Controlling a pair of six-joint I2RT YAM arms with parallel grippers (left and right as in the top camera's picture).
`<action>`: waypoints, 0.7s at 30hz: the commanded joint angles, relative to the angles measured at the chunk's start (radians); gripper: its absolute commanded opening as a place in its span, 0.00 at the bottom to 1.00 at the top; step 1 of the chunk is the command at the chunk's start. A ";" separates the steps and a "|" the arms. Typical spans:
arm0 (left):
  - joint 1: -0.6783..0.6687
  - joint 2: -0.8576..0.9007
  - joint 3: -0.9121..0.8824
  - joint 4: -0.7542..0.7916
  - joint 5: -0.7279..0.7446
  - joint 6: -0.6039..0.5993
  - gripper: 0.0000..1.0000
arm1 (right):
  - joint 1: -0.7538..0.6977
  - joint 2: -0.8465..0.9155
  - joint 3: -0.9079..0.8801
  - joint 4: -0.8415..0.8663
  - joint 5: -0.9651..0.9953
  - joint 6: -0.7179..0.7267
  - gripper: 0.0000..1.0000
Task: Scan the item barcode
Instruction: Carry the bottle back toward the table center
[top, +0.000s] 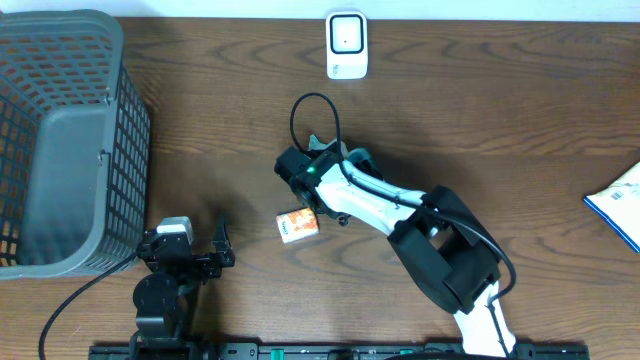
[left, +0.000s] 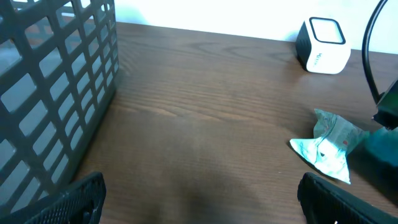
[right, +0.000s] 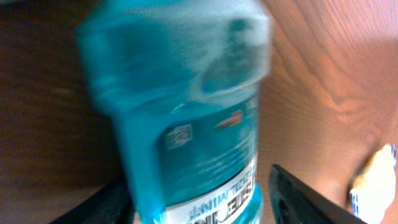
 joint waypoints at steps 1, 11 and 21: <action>-0.002 -0.001 -0.023 -0.004 -0.009 0.010 0.98 | -0.020 0.106 -0.012 0.006 -0.002 -0.010 0.50; -0.002 -0.001 -0.023 -0.004 -0.009 0.010 0.98 | -0.021 0.182 -0.009 -0.017 -0.007 0.042 0.16; -0.002 -0.001 -0.023 -0.004 -0.009 0.010 0.98 | -0.045 -0.006 0.011 -0.015 -0.278 0.023 0.15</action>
